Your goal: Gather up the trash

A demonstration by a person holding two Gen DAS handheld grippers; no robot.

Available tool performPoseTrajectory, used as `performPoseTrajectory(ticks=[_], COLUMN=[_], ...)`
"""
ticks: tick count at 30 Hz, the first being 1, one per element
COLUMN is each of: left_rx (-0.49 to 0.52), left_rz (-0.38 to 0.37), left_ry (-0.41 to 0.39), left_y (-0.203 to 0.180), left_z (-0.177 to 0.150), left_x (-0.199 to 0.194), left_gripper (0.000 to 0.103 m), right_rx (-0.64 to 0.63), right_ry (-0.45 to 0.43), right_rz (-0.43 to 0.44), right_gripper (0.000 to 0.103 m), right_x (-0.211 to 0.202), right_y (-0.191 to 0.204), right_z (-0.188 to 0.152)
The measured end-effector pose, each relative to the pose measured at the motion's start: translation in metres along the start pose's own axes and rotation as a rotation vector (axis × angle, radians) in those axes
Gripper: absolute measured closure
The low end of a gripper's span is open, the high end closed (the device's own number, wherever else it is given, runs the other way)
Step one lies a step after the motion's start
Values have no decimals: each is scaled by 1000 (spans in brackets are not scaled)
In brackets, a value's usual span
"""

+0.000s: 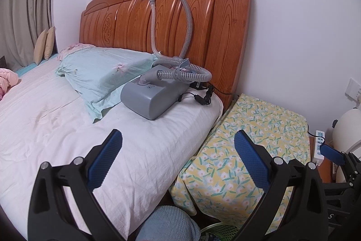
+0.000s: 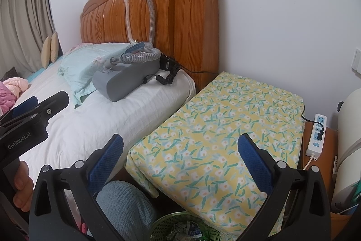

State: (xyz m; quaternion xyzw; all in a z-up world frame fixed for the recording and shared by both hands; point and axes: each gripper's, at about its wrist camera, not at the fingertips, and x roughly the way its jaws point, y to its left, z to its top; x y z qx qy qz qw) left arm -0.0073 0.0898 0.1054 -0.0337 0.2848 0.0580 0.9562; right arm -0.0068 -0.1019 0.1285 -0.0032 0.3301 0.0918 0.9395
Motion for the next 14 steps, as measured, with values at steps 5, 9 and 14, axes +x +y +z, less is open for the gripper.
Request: performPoseTrajectory(ticks=[5,9,14], left_rx=[-8,-18,-19], left_rz=[-1,1,3], left_ry=[4,12,12], left_y=[0,1,1], left_z=[1,-1,1], left_x=[1,1,1], left_gripper=[8,8,8], right_rx=[-2,-1,-2], right_ry=[1,1,3], right_rz=[-1,-2,0], right_gripper=[2,2,2], right_x=[0,0,-1], right_y=[0,0,0], right_z=[-1,-1,-3])
